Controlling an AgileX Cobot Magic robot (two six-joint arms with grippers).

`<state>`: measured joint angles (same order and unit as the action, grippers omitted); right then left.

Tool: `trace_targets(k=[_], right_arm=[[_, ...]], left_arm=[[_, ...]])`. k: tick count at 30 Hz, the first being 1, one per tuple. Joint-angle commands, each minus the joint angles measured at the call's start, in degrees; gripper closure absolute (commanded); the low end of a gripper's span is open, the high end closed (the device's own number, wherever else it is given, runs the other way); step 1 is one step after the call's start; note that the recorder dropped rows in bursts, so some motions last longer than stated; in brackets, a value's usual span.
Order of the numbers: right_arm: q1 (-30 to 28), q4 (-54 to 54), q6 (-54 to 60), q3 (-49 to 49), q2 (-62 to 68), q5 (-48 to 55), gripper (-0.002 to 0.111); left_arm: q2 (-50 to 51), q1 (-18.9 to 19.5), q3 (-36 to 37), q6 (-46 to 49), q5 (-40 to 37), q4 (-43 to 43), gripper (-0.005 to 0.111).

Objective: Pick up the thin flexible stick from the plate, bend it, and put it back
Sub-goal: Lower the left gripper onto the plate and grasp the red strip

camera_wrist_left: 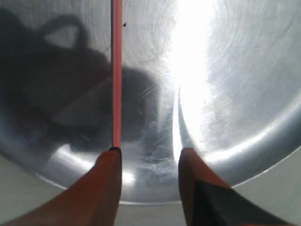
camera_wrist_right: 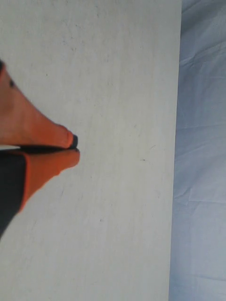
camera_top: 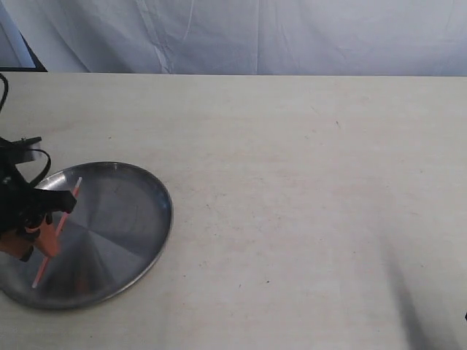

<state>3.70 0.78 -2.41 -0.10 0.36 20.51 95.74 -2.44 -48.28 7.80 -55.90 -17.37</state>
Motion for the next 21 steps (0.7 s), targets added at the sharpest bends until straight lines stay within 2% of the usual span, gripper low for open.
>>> trace_targets(k=[1, 6, 17, 19, 21], right_arm=[[-0.38, 0.02, 0.27, 0.1, -0.36, -0.35, 0.109], [-0.38, 0.02, 0.27, 0.1, -0.36, -0.46, 0.109], [-0.38, 0.02, 0.27, 0.1, -0.36, -0.46, 0.109], [-0.38, 0.02, 0.27, 0.1, -0.36, -0.46, 0.109], [-0.38, 0.02, 0.27, 0.1, -0.36, -0.46, 0.109]], left_arm=[[2.45, -1.87, 0.12, -3.59, 3.36, 2.61, 0.067], [5.34, -3.43, 0.12, -11.16, 3.37, 11.91, 0.067], [9.87, -3.43, 0.12, -11.64, 4.68, 10.61, 0.067], [9.98, -3.43, 0.12, -11.76, 4.57, 10.83, 0.074], [9.98, -3.43, 0.12, -11.76, 4.57, 10.83, 0.094]])
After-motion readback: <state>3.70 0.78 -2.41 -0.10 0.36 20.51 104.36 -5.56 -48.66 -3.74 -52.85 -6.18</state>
